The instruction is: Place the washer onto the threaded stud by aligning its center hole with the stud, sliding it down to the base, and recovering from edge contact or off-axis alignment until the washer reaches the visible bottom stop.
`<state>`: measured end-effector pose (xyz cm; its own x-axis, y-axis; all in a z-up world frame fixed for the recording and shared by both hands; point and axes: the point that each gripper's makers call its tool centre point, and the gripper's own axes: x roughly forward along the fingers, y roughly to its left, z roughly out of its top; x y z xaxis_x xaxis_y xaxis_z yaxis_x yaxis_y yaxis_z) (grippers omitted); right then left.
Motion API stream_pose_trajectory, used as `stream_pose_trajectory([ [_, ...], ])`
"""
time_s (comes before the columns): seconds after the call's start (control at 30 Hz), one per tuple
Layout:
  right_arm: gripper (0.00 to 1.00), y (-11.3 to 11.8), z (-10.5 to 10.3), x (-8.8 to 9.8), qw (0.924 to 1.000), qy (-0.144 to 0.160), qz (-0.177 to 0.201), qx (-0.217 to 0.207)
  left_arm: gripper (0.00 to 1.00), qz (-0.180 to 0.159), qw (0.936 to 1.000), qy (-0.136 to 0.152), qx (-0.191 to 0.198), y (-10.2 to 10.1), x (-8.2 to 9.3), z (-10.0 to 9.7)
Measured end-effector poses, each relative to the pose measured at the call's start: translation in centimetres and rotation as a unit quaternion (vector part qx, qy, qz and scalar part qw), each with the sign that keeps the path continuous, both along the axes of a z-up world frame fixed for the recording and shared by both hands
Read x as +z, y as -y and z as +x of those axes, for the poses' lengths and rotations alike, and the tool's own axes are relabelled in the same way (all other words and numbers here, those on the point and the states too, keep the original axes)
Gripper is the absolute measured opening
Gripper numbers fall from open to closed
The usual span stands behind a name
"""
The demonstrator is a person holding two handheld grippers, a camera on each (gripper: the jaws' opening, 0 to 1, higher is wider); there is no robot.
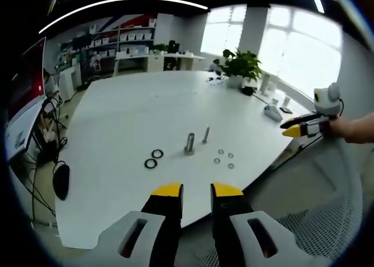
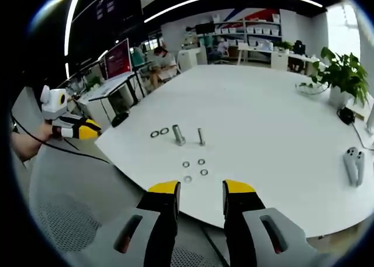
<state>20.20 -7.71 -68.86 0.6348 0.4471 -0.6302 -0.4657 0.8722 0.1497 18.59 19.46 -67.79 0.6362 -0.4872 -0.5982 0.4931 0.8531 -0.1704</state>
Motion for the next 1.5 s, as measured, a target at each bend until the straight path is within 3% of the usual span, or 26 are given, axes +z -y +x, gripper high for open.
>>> stream_pose_trajectory([
  [0.87, 0.31, 0.02, -0.18, -0.28, 1.0000, -0.006, -0.005, 0.002, 0.16, 0.001, 1.0000, -0.002, 0.006, -0.23, -0.12, 0.03],
  [1.5, 0.31, -0.05, -0.18, -0.25, 1.0000, -0.007, -0.002, 0.005, 0.15, 0.013, 0.9996, -0.024, 0.002, -0.16, -0.90, -0.24],
])
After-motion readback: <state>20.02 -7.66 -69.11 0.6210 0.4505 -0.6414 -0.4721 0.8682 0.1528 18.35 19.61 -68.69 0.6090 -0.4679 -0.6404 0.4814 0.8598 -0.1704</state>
